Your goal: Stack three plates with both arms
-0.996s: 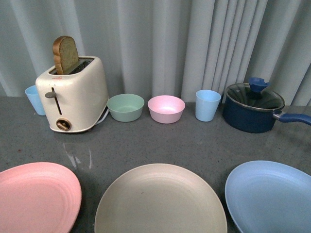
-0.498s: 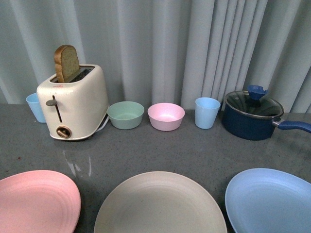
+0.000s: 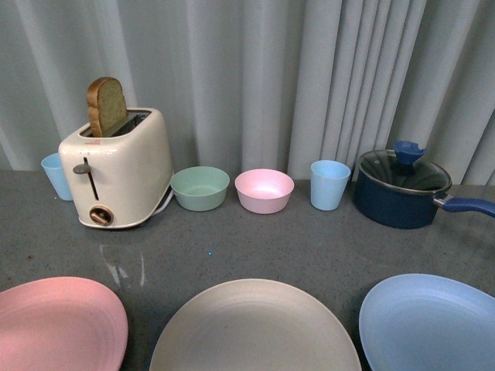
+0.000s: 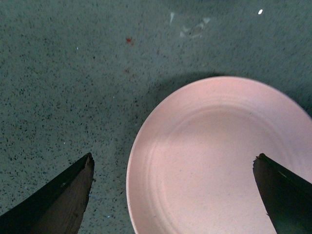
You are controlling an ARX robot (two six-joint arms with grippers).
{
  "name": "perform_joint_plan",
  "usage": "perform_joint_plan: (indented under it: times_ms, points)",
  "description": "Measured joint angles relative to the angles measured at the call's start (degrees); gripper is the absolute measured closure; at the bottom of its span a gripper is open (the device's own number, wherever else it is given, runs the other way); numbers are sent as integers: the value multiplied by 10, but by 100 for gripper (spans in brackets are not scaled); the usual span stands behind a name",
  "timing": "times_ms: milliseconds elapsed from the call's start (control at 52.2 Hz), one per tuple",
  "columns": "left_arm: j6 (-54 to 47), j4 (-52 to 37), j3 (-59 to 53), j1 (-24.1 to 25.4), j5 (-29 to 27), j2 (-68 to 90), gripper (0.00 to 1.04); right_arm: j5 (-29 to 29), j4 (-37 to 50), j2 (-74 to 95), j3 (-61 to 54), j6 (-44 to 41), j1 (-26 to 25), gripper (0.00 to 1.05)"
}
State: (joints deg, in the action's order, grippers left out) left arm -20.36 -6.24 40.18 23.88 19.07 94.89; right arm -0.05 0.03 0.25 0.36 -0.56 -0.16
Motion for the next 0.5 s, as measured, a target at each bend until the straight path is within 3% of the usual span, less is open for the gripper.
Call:
perform_joint_plan:
  times_ms: [268, 498]
  points:
    - [-53, 51, 87, 28, -13, 125, 7, 0, 0, 0, 0, 0, 0, 7]
    - [-75, 107, 109, 33, 21, 153, 7, 0, 0, 0, 0, 0, 0, 7]
